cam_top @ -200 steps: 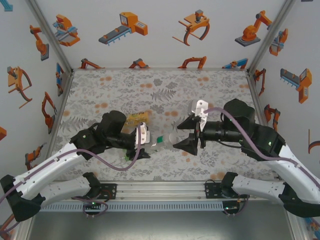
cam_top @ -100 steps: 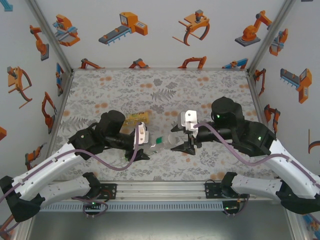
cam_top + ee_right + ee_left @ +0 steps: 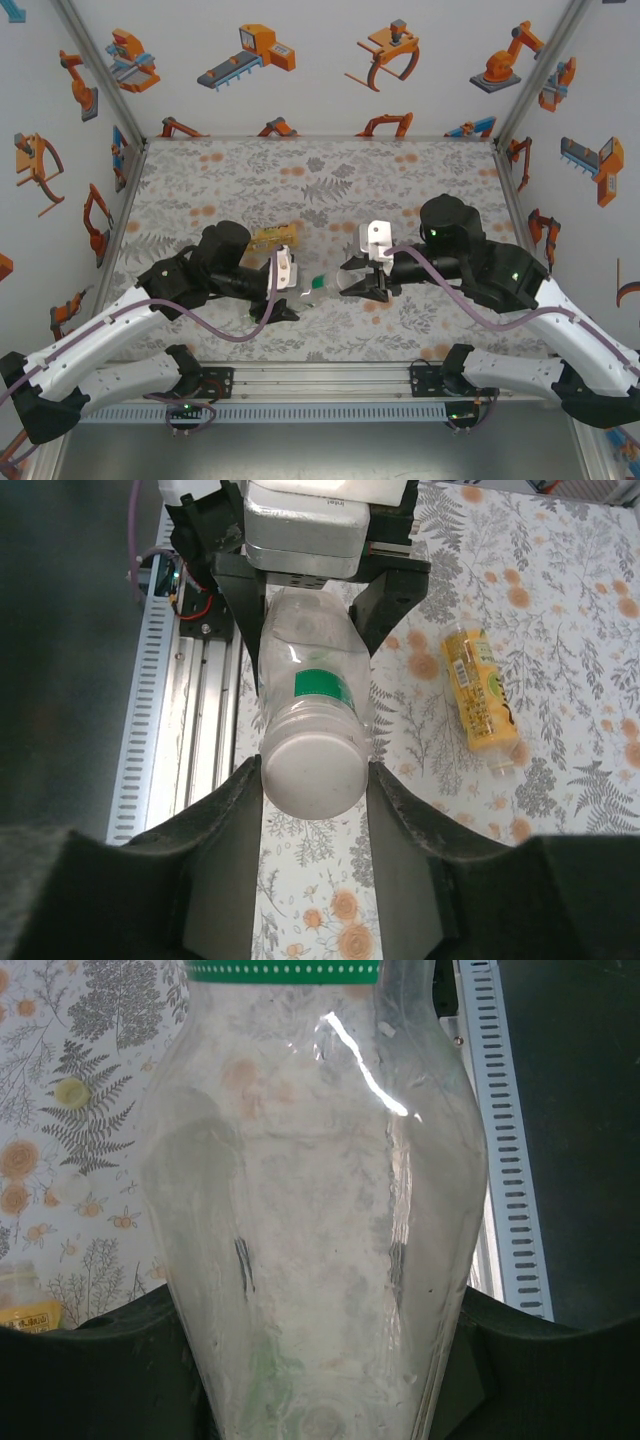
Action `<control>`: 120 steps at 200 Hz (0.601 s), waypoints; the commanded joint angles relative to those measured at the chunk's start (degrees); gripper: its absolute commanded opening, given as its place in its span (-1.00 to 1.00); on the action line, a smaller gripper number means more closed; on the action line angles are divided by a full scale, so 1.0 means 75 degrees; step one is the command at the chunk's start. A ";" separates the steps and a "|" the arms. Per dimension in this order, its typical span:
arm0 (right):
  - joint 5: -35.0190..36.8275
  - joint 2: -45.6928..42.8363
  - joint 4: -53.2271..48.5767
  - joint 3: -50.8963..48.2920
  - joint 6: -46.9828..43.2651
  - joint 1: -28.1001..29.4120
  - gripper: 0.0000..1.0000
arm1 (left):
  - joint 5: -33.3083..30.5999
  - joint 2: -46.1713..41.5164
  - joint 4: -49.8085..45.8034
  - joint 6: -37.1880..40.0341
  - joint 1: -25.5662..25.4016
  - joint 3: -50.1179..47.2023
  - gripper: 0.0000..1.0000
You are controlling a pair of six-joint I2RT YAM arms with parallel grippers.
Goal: Screw on the bottle caps
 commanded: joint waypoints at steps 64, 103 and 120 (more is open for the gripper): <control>0.0599 -0.0216 0.1372 -0.0687 0.3239 0.0049 -1.00 | -0.0015 -0.0251 0.0441 -0.0163 0.0020 -0.0097 -1.00; 0.0811 -0.0400 0.1366 -0.0855 0.3382 0.0052 -1.00 | -0.0015 -0.0192 0.0515 -0.0171 0.0020 -0.0095 -1.00; 0.0659 -0.0392 0.1241 -0.0811 0.3171 0.0055 -1.00 | -0.0078 -0.0205 0.0516 -0.0154 0.0020 -0.0097 -0.77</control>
